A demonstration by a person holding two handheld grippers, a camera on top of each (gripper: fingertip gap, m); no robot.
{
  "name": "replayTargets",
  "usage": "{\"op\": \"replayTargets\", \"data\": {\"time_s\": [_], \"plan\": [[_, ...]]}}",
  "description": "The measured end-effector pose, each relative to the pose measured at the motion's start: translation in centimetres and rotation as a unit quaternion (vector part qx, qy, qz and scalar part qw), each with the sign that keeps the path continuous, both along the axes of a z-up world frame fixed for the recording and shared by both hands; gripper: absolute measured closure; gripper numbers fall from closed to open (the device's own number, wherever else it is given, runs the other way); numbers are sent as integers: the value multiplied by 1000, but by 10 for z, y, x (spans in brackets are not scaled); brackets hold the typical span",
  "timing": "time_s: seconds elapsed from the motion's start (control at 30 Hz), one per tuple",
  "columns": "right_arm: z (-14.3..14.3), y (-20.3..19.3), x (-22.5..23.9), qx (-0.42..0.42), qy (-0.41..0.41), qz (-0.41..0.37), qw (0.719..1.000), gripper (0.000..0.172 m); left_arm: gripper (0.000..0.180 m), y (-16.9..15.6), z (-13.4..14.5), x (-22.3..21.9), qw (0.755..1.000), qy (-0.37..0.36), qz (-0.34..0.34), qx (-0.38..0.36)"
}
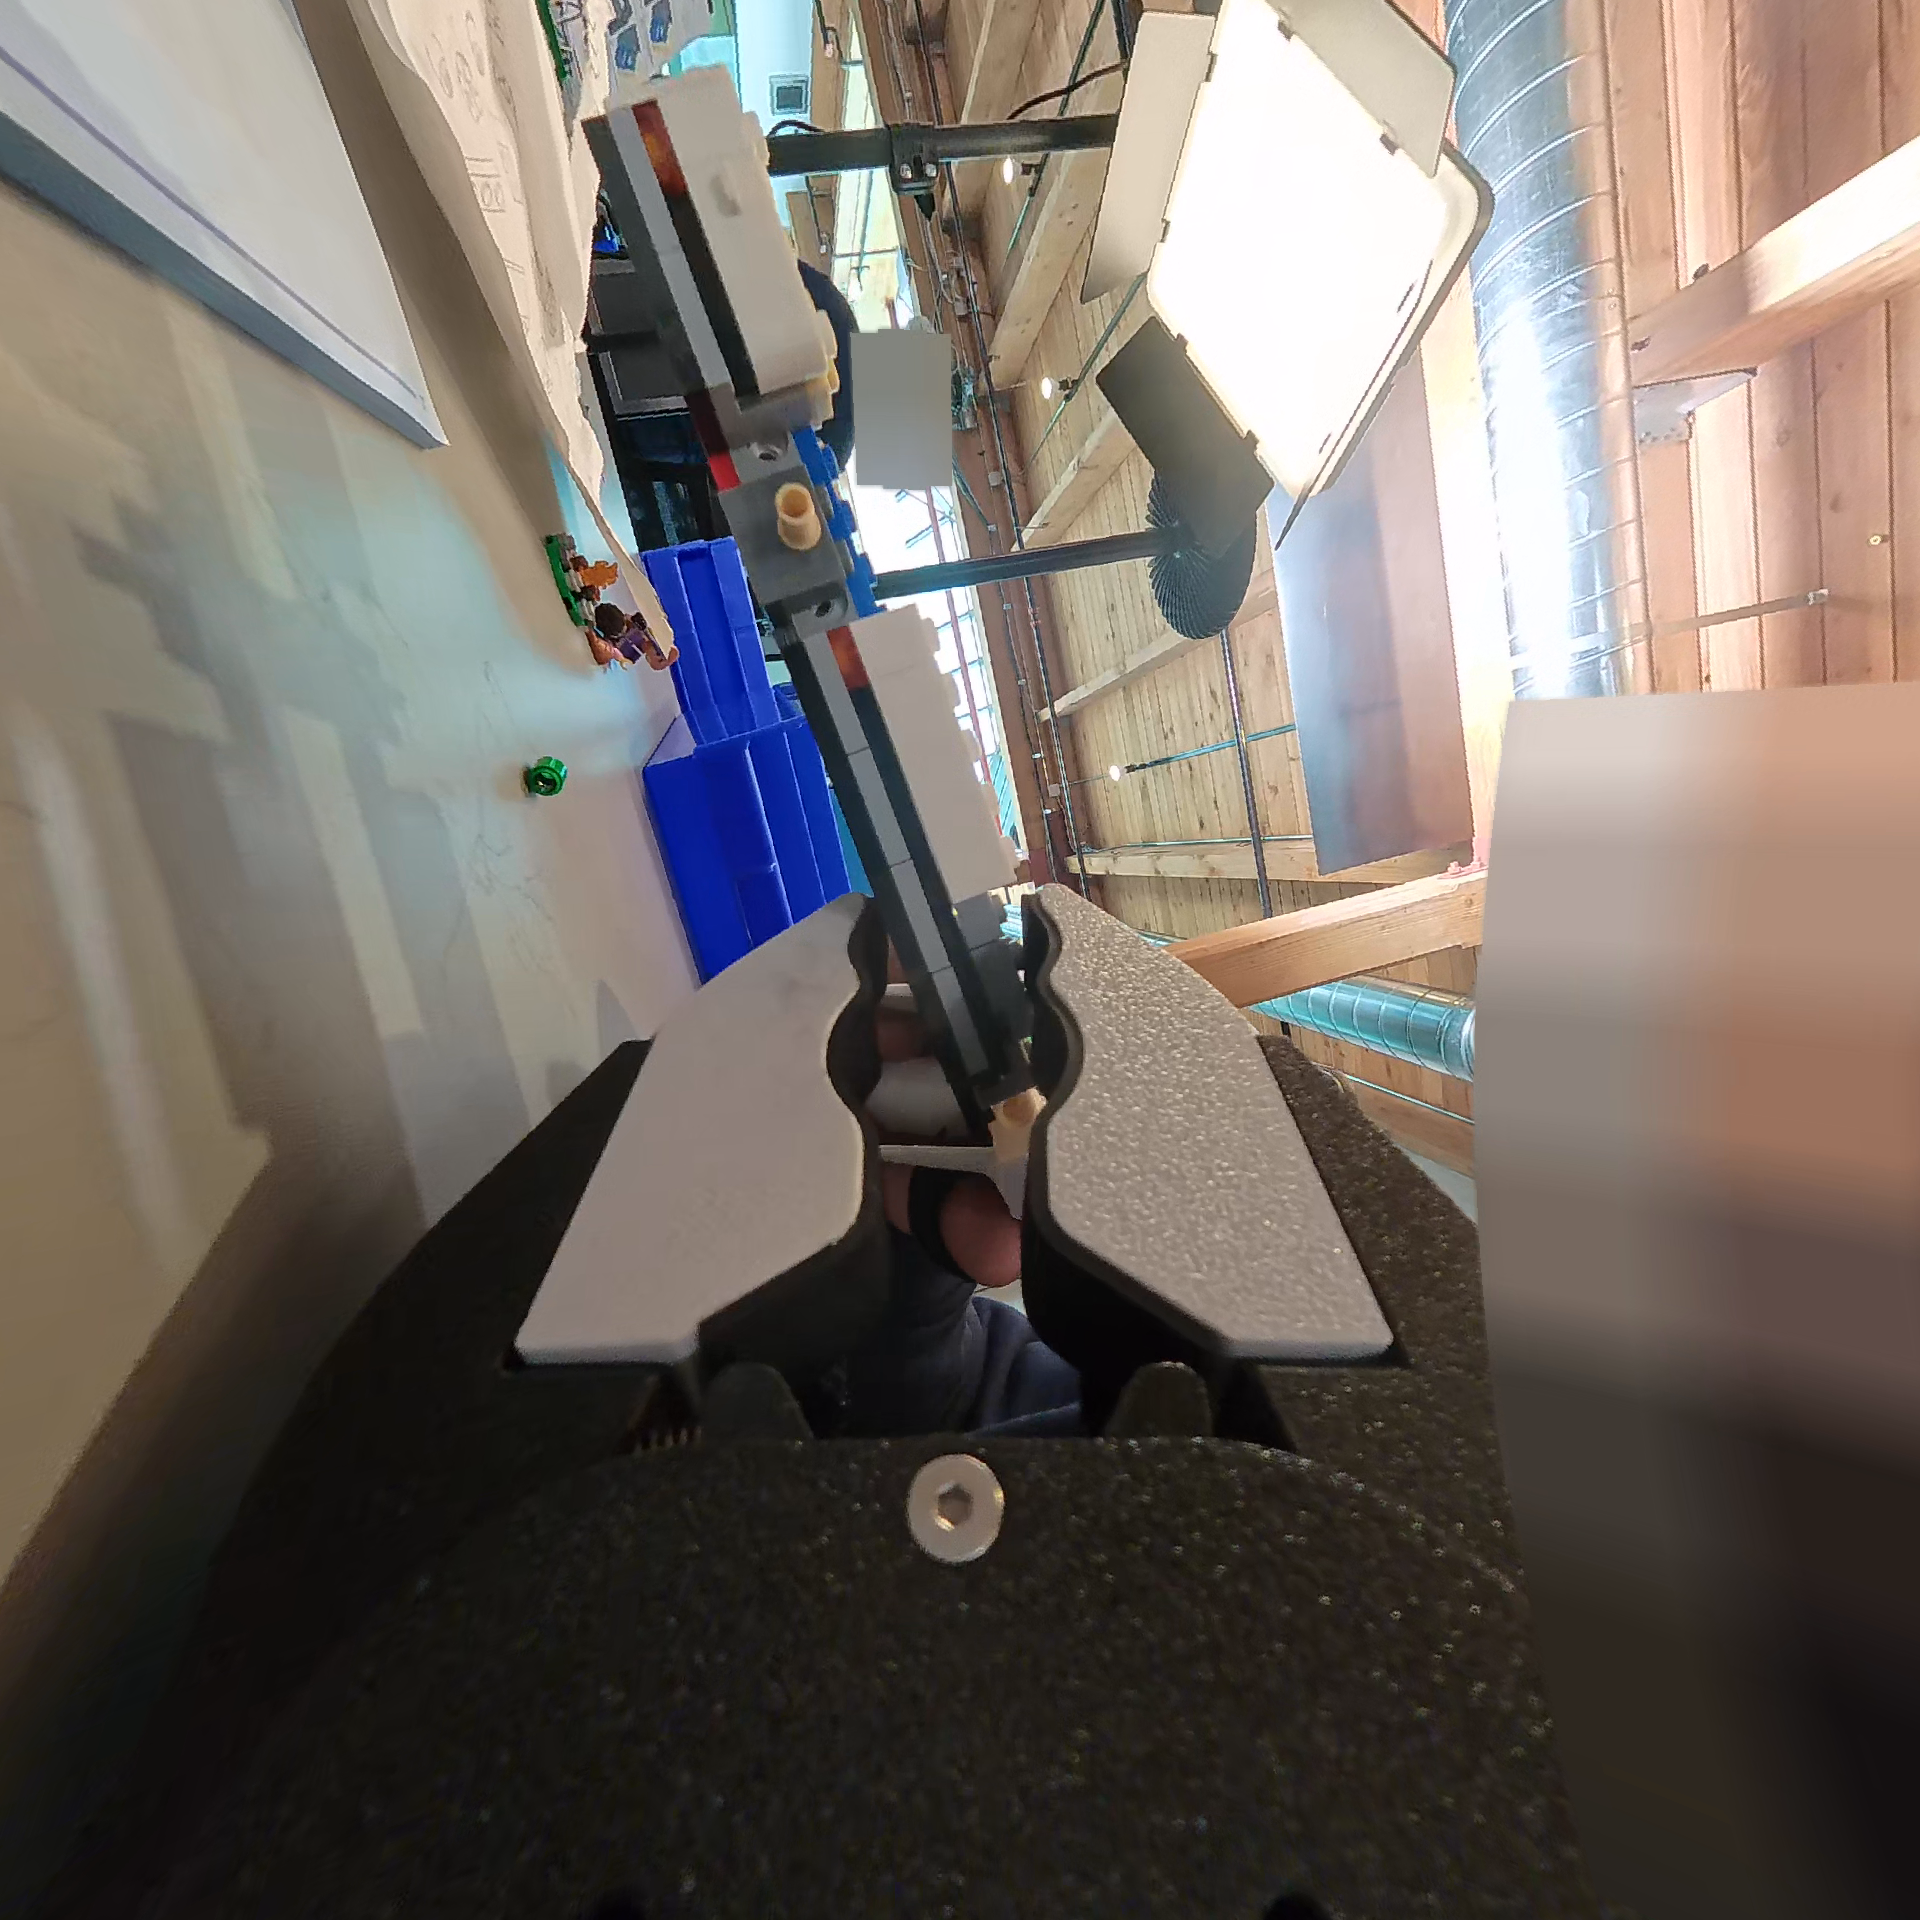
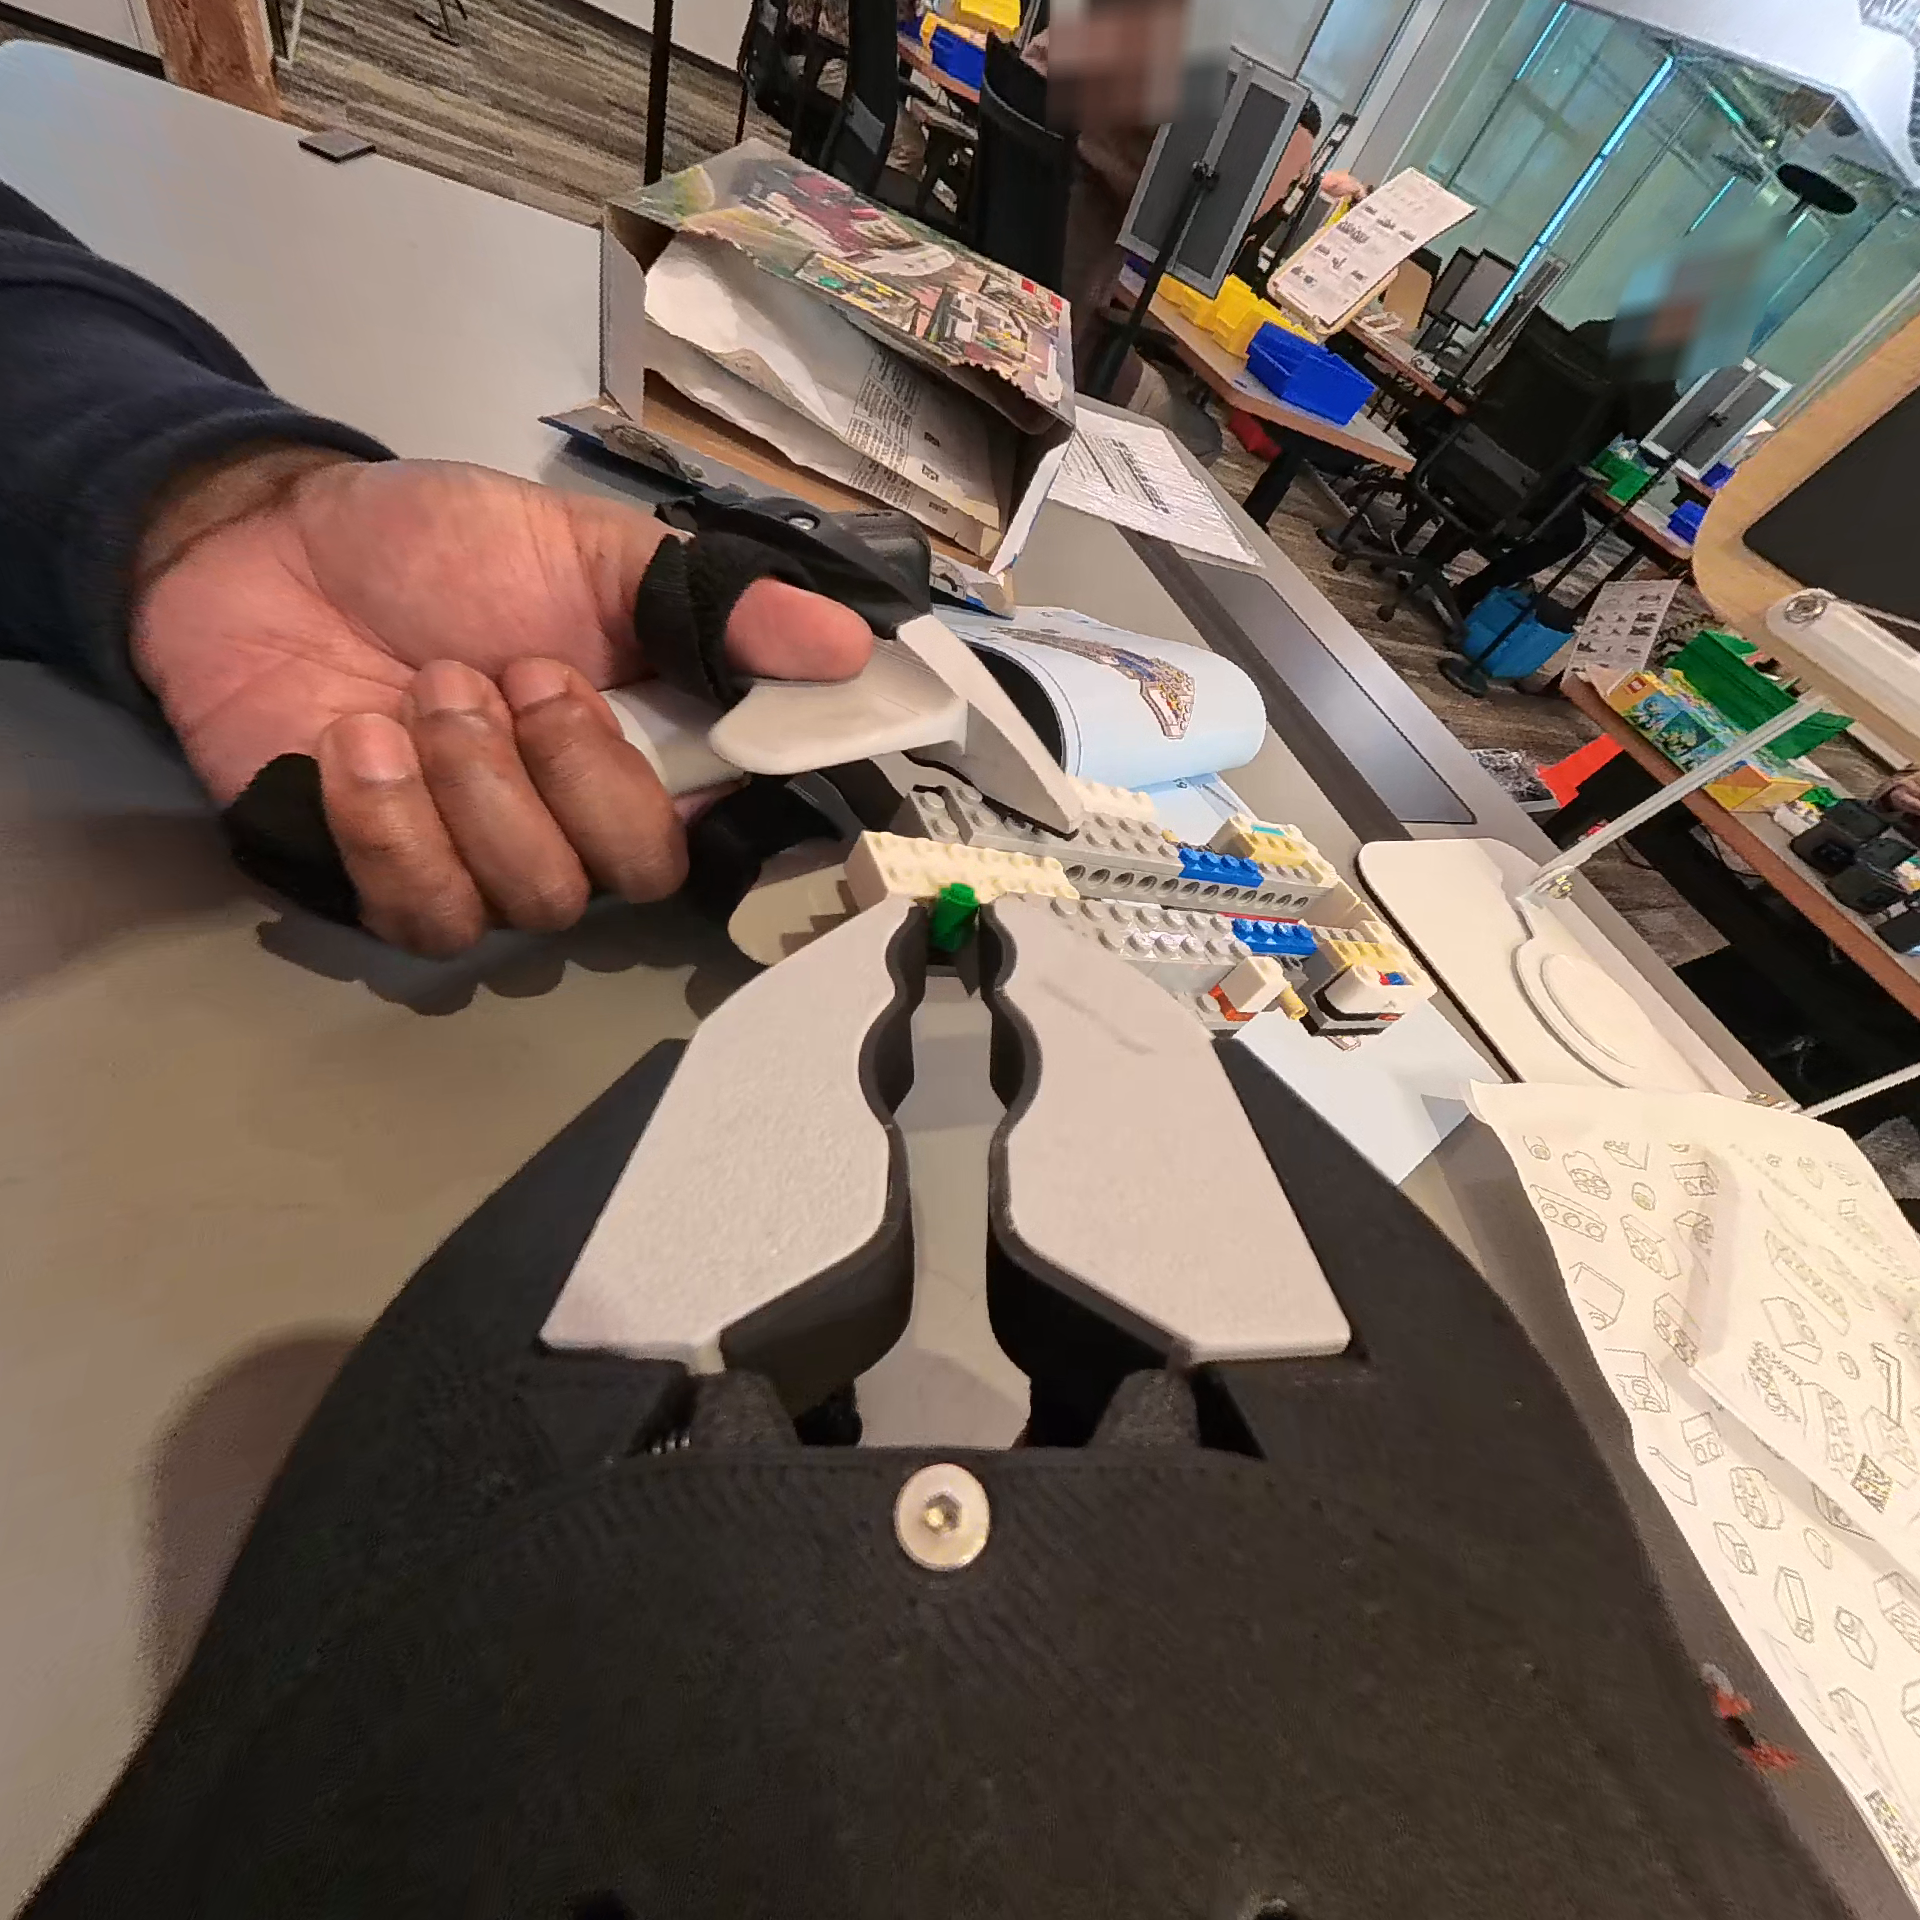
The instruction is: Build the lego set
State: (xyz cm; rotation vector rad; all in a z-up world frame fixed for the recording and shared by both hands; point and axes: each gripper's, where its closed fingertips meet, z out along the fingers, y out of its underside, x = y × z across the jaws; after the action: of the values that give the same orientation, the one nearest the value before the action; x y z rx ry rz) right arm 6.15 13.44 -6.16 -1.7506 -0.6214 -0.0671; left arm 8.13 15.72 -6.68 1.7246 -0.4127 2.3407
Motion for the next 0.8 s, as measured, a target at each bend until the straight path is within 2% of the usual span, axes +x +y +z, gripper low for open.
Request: {"op": "replayTargets", "data": {"time_s": [0.53, 0.8], "plan": [[0, 0, 1, 27, -35, -11, 999, 163, 156, 0, 0, 0, 1000, 0, 0, 2], [7, 2, -1, 65, 2, -29, 997, 163, 156, 2, 2, -1, 1000, -8, 4, -13]]}}
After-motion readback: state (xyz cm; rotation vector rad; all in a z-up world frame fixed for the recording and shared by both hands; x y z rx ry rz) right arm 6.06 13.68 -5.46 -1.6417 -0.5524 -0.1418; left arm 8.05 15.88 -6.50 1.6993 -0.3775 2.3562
